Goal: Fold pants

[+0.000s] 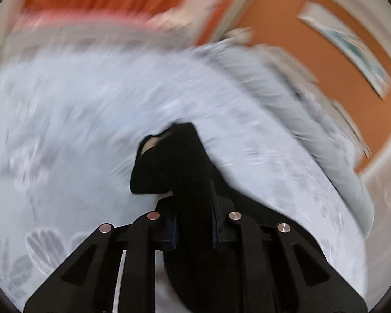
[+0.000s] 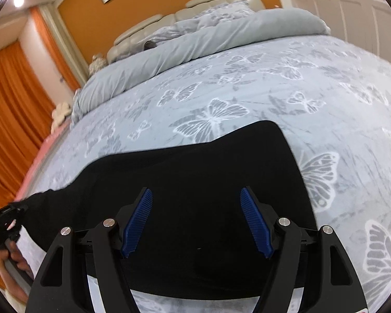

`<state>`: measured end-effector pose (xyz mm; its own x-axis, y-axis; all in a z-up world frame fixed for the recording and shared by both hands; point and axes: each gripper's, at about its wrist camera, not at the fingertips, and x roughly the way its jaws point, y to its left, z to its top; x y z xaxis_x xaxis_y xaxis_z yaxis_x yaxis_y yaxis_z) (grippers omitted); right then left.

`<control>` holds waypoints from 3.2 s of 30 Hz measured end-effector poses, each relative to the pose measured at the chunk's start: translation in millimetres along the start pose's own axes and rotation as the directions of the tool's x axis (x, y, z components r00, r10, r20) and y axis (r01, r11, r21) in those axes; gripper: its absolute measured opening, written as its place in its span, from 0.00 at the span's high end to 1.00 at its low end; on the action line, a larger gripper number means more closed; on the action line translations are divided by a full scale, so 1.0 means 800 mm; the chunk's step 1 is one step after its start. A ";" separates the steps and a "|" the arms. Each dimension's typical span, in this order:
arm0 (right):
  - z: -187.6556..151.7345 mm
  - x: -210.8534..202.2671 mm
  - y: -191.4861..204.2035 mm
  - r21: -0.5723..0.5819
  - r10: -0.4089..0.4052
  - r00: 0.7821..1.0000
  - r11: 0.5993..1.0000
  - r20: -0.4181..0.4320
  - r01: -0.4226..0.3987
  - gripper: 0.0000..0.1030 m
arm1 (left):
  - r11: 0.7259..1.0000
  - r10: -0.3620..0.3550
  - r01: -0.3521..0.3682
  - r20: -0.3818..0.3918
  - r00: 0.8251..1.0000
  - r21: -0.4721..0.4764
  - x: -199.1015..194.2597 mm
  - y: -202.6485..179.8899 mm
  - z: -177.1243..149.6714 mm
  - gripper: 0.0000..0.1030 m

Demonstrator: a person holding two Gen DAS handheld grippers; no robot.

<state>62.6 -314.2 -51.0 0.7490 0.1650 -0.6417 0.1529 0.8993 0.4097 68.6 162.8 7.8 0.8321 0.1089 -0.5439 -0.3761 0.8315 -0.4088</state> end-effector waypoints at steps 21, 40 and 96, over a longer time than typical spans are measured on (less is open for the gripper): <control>0.015 0.001 -0.032 0.125 0.188 0.981 0.976 -0.057 -0.180 0.27 | 0.729 -0.446 0.460 -0.159 0.881 0.507 -0.137 -0.198 -0.175 0.05; -0.026 0.048 0.052 -0.153 0.175 0.961 0.966 -0.215 -0.210 0.58 | 0.875 0.028 0.032 -0.116 0.993 0.483 -0.020 -0.129 -0.104 0.05; -0.003 -0.016 -0.065 0.048 -0.004 0.993 0.999 -0.121 0.010 0.83 | 0.849 0.090 0.049 -0.235 0.968 0.527 0.012 -0.134 -0.142 0.05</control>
<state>43.6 -362.2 -65.4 0.6647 0.2089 -0.7173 0.1910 0.8807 0.4335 70.3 12.9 -37.3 0.6757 0.0524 -0.7353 -0.0637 0.9979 0.0126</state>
